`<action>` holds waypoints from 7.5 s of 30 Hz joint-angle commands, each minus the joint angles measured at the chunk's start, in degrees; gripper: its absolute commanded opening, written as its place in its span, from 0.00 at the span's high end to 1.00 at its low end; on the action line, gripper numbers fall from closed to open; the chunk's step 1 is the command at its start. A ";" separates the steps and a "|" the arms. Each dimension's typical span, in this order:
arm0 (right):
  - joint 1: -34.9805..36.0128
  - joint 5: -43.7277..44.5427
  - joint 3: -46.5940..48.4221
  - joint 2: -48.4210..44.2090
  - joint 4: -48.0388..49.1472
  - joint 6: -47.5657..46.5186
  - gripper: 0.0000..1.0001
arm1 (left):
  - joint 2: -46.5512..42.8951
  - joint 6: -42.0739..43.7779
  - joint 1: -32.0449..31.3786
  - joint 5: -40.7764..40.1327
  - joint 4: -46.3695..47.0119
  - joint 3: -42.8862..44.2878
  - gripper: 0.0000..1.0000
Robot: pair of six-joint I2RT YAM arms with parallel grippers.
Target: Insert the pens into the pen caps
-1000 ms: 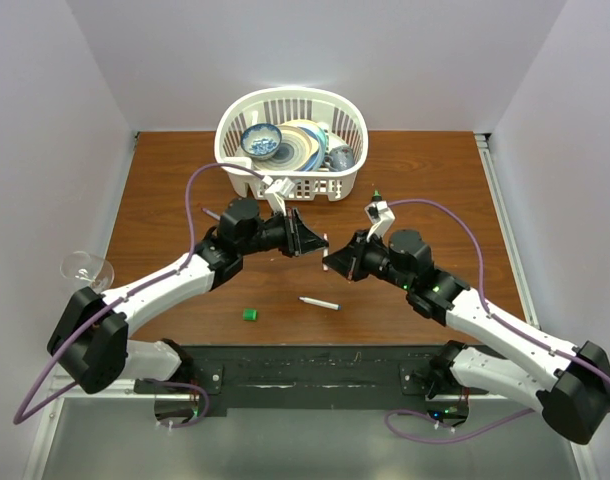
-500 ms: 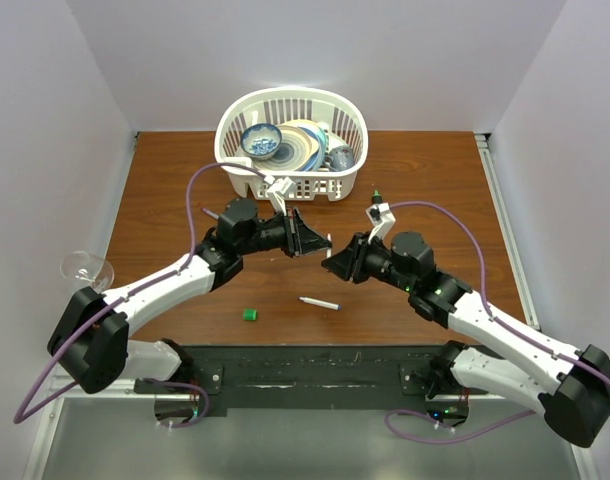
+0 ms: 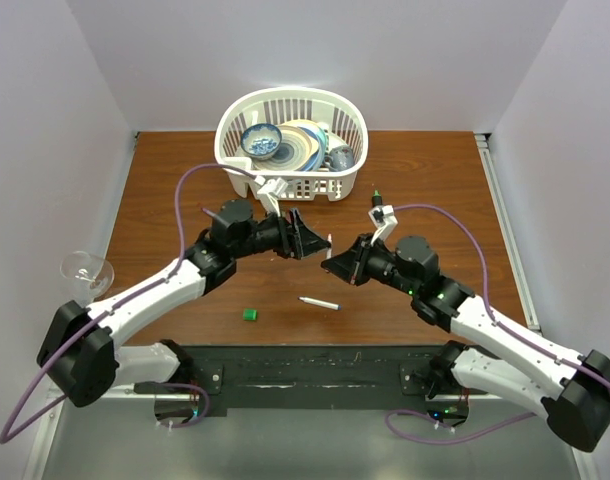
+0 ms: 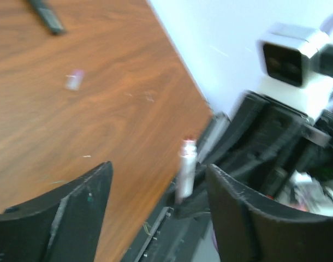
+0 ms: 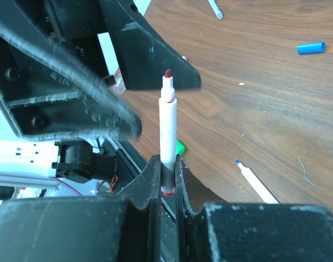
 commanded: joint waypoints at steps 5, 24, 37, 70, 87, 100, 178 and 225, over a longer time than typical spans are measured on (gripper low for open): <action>0.30 4.58 0.07 -6.89 -3.99 -2.02 1.00 | -4.91 -1.81 3.90 -34.30 -30.13 9.32 0.26; 0.30 8.01 3.42 -16.04 -17.79 -7.21 1.00 | 13.72 39.50 23.86 -35.47 -45.10 16.10 0.26; 0.22 10.83 5.09 -21.49 -25.08 -10.20 1.00 | 21.10 40.73 29.40 -30.90 -45.09 13.90 0.24; 0.30 13.55 5.09 -24.92 -32.03 -8.80 1.00 | 26.03 39.32 30.81 -20.26 -46.85 11.44 0.55; 0.30 13.90 5.17 -25.79 -32.56 -7.74 1.00 | 28.67 38.27 30.81 -29.76 -47.12 10.38 0.72; 0.30 10.75 6.14 -23.43 -31.51 -7.74 1.00 | 21.48 33.62 30.46 -17.30 -41.52 8.71 1.00; 10.50 -1.65 10.18 6.99 4.88 -2.11 1.00 | -11.94 -17.10 11.12 7.33 36.56 -17.83 1.00; 10.32 22.34 39.71 15.69 -9.97 -23.91 1.00 | -4.39 -17.72 -11.90 0.74 42.26 -30.22 1.00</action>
